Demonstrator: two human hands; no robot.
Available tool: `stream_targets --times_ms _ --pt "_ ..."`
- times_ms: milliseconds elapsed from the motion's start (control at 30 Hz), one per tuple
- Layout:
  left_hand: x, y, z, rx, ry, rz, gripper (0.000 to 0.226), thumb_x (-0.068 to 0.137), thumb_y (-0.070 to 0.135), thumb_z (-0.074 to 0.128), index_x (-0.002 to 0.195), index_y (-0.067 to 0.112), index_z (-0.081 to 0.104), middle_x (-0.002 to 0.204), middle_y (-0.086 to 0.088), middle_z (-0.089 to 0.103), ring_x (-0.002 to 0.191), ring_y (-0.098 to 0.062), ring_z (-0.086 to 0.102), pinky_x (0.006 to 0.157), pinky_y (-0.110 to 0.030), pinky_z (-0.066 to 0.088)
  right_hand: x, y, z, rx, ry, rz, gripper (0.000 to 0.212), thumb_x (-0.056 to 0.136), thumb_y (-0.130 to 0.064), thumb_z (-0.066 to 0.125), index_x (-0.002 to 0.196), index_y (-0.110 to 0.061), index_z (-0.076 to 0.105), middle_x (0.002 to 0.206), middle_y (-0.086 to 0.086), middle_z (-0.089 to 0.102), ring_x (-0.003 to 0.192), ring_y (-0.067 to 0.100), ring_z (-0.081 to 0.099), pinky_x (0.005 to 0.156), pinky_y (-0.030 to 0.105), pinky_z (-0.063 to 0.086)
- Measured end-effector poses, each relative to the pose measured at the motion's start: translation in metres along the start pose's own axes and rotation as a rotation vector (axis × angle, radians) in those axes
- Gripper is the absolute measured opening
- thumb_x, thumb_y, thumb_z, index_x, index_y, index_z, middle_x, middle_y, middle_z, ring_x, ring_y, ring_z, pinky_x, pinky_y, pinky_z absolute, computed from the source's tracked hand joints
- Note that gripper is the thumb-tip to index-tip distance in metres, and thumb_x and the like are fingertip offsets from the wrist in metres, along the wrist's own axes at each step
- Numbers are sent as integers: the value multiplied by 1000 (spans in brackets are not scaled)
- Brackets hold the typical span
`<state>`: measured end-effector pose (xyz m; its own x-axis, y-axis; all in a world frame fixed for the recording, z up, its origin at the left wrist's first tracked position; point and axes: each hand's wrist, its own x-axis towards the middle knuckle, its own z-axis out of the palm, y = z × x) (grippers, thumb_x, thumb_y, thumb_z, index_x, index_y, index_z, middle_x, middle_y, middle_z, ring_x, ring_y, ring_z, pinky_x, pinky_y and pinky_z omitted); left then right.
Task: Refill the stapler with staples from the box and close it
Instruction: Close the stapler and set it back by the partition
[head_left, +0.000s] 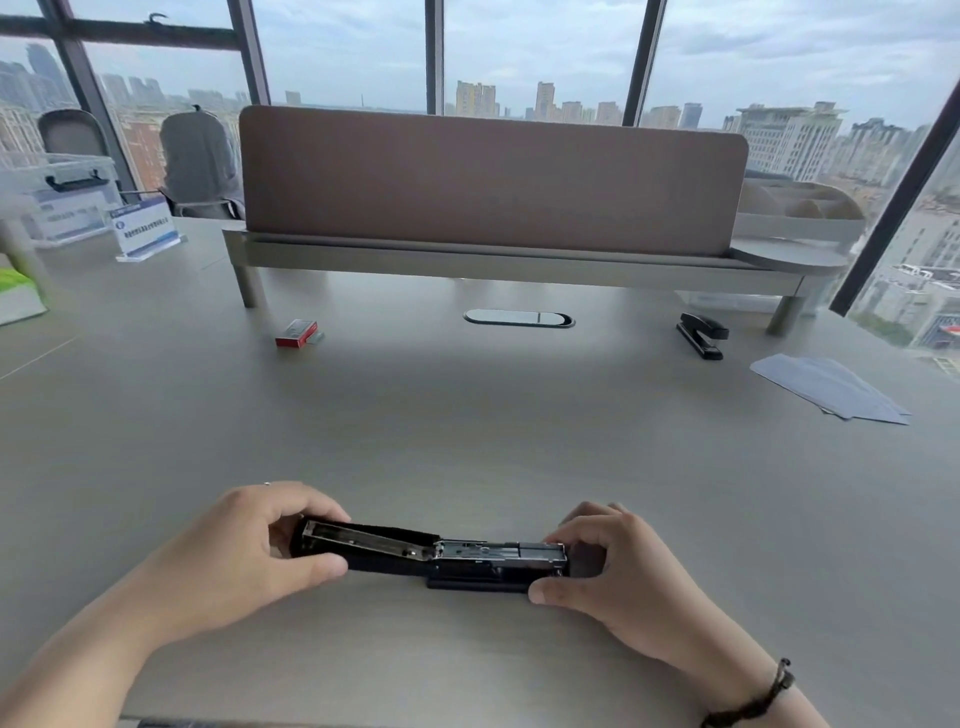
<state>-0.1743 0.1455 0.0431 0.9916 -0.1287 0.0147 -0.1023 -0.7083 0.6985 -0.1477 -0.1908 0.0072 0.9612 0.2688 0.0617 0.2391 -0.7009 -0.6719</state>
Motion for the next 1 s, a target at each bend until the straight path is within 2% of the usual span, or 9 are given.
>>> stream_targets --times_ms 67,167,367,467,567,700,800,900,1000 --pt "3 5 -3 -85 34 43 40 61 27 93 92 43 73 89 9 78 79 -10 74 80 -23 56 0 1 0 -6 8 -1 43 55 -62 75 89 -37 78 90 -14 66 94 0 50 83 24 42" --pt "10 19 -1 -307 116 132 49 47 39 85 94 36 75 86 1 80 76 -14 75 74 -14 56 1 1 1 6 11 3 44 54 -64 75 89 -38 78 90 -14 66 94 1 50 83 26 42" --pt "29 59 30 -466 104 303 46 56 28 84 101 30 73 96 3 78 84 -14 73 81 -21 59 -1 -1 1 2 13 8 33 57 -59 78 85 -40 75 92 -14 65 96 2 49 85 26 44" --pt "35 74 55 -415 69 340 45 63 19 85 104 30 71 98 2 77 89 -16 72 83 -24 58 -3 -3 1 -1 13 4 25 57 -59 78 78 -47 70 91 -13 65 95 2 49 85 27 44" --pt "39 81 78 -309 29 331 45 67 19 86 104 37 69 97 12 75 92 -19 70 85 -23 55 -3 -5 0 -12 11 2 21 58 -58 80 68 -48 63 88 -11 63 93 3 47 78 25 41" --pt "37 83 96 -177 -13 299 42 71 21 87 101 45 67 96 23 71 81 -13 66 73 -14 51 -4 -5 -1 -29 16 -19 28 60 -57 80 58 -43 55 83 -6 61 89 4 46 76 25 39" --pt "36 79 95 -151 -4 276 38 71 26 87 99 44 69 93 24 71 79 -12 66 69 -14 50 -4 -5 -3 -31 15 -38 24 61 -56 79 61 -52 55 81 -7 59 87 4 46 75 24 39" --pt "33 71 91 -125 -7 265 35 71 30 86 99 44 69 94 25 71 81 -11 66 69 -12 49 -4 -4 -3 -61 17 -41 29 61 -59 78 61 -42 55 81 -9 58 89 5 47 79 26 43" --pt "28 60 85 -128 29 257 33 70 33 83 98 44 70 96 21 73 87 -13 67 77 -12 50 -8 -4 -3 -85 31 -35 37 62 -61 76 88 -35 66 83 -10 61 92 2 49 83 27 46"
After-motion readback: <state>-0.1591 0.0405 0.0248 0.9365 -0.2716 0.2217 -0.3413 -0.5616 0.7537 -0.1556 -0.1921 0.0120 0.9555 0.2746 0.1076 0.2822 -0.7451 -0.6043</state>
